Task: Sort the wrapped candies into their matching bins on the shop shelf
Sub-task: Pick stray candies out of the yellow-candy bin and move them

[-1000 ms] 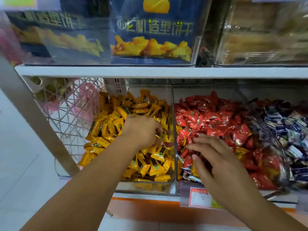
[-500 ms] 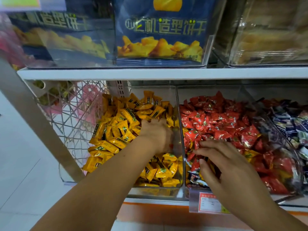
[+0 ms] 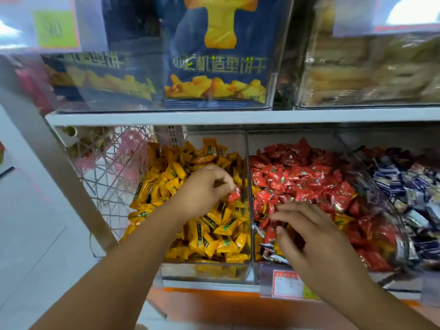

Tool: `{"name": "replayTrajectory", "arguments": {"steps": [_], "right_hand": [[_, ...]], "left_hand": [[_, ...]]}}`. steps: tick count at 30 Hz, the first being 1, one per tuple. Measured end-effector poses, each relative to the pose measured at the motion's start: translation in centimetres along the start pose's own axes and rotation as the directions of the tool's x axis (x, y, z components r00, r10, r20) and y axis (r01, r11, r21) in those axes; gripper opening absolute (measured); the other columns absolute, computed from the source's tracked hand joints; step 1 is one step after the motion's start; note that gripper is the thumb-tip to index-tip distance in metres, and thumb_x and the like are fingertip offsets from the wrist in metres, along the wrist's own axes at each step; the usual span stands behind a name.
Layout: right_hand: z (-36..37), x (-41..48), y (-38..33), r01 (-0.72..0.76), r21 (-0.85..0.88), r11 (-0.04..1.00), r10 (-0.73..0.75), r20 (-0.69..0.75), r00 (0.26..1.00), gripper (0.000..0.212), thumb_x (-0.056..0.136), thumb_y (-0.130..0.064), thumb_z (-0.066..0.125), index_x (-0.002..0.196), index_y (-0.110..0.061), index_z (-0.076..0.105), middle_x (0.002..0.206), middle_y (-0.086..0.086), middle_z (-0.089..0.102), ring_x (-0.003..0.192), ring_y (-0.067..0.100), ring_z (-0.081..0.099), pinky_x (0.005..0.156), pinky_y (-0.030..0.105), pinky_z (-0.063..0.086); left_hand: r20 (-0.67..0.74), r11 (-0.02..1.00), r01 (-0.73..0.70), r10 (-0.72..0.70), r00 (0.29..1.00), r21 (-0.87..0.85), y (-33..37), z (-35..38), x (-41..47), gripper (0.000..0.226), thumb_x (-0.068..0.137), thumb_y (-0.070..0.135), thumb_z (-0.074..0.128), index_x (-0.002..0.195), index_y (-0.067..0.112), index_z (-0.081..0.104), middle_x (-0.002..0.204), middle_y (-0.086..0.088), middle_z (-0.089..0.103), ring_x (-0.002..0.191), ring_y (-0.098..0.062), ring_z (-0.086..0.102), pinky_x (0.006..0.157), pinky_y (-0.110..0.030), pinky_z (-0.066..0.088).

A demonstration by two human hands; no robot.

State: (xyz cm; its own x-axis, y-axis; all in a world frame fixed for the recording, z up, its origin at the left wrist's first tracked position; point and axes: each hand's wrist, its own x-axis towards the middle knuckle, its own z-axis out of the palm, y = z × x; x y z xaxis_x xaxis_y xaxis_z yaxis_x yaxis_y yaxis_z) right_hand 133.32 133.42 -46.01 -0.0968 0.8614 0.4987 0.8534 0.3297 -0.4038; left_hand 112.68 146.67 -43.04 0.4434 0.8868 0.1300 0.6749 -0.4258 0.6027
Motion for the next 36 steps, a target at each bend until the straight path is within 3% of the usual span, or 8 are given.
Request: {"name": "replayTrajectory", "arguments": {"steps": [6,12,16,19,22,27,31,36], "right_hand": [[-0.1,0.0,0.0,-0.017,0.009,1.0,0.017,0.023,1.0,0.036,0.091,-0.039,0.04,0.111,-0.026,0.067,0.115,-0.014,0.057,0.116,0.005,0.046,0.105,0.021,0.032],[-0.2,0.1,0.0,-0.017,-0.002,1.0,0.017,0.036,0.999,0.034,0.091,-0.037,0.041,0.112,-0.025,0.065,0.115,-0.012,0.058,0.115,0.005,0.045,0.105,0.015,0.024],[-0.3,0.2,0.1,-0.02,0.027,0.999,0.019,0.043,0.999,0.032,0.092,-0.036,0.042,0.111,-0.026,0.066,0.113,-0.015,0.057,0.113,0.002,0.045,0.103,0.011,0.022],[-0.9,0.3,0.3,-0.059,0.097,0.994,0.055,0.034,0.998,0.021,0.095,-0.025,0.053,0.111,-0.028,0.066,0.113,-0.02,0.056,0.114,-0.001,0.044,0.101,0.006,0.023],[-1.7,0.5,-0.1,-0.096,0.161,0.982,0.094,0.025,0.995,0.022,0.093,-0.023,0.056,0.108,-0.036,0.066,0.114,-0.032,0.052,0.118,-0.005,0.042,0.101,0.005,0.025],[-2.2,5.6,-3.7,0.088,0.157,0.984,-0.098,0.057,0.994,0.022,0.093,-0.021,0.06,0.104,-0.038,0.067,0.113,-0.027,0.056,0.116,-0.001,0.044,0.102,0.007,0.026],[1.2,11.0,-8.8,0.277,0.111,0.954,-0.285,0.613,0.737,0.028,0.095,-0.035,0.055,0.12,-0.048,0.056,0.139,-0.02,0.039,0.135,0.005,0.022,0.114,0.031,0.021],[8.8,12.9,-13.8,0.526,0.113,0.843,-0.385,0.81,0.443,0.041,0.095,-0.05,0.047,0.136,-0.05,0.043,0.161,-0.013,0.006,0.148,0.018,-0.008,0.118,0.052,-0.003]], "left_hand": [[-0.193,0.975,-0.068,0.026,0.981,-0.211,2.6,-1.4,-1.9,0.024,0.096,0.035,0.053,0.078,0.021,0.057,0.068,0.016,0.056,0.066,-0.001,0.053,0.068,-0.024,0.043],[-0.346,0.998,-0.061,0.06,0.937,0.008,7.1,1.5,0.2,0.03,0.092,0.048,0.057,0.069,0.028,0.059,0.058,0.012,0.052,0.057,-0.004,0.05,0.056,-0.029,0.04],[-0.39,0.998,0.007,-0.033,0.92,-0.066,7.0,0.8,-0.9,0.043,0.091,0.054,0.052,0.061,0.022,0.056,0.054,0.006,0.053,0.051,-0.006,0.051,0.051,-0.026,0.035],[-0.333,0.993,0.112,-0.116,0.936,-0.03,5.1,-1.6,-3.3,0.035,0.095,0.049,0.048,0.076,0.025,0.064,0.071,0.005,0.063,0.065,-0.007,0.058,0.058,-0.028,0.043],[-0.251,0.941,0.239,-0.177,0.952,0.24,1.5,-2.8,-5.9,0.023,0.089,0.053,0.056,0.102,0.036,0.067,0.11,0.006,0.063,0.107,-0.019,0.055,0.085,-0.039,0.049],[-0.151,0.925,0.182,-0.138,0.979,0.333,-1.9,-4.1,-10.7,0.076,0.07,0.075,0.032,0.13,0.036,0.057,0.143,0.002,0.046,0.136,-0.025,0.034,0.11,-0.043,0.032],[-0.222,0.945,0.199,-0.142,0.965,0.26,-3.2,-5.8,-14.6,0.048,0.074,0.058,0.053,0.11,0.031,0.068,0.113,0.008,0.057,0.105,-0.015,0.053,0.09,-0.025,0.041],[-0.141,0.953,0.167,-0.135,0.981,0.254,-4.2,-6.9,-17.9,0.035,0.075,0.056,0.048,0.098,0.044,0.072,0.094,0.026,0.059,0.091,0.003,0.056,0.078,-0.014,0.046]]}}
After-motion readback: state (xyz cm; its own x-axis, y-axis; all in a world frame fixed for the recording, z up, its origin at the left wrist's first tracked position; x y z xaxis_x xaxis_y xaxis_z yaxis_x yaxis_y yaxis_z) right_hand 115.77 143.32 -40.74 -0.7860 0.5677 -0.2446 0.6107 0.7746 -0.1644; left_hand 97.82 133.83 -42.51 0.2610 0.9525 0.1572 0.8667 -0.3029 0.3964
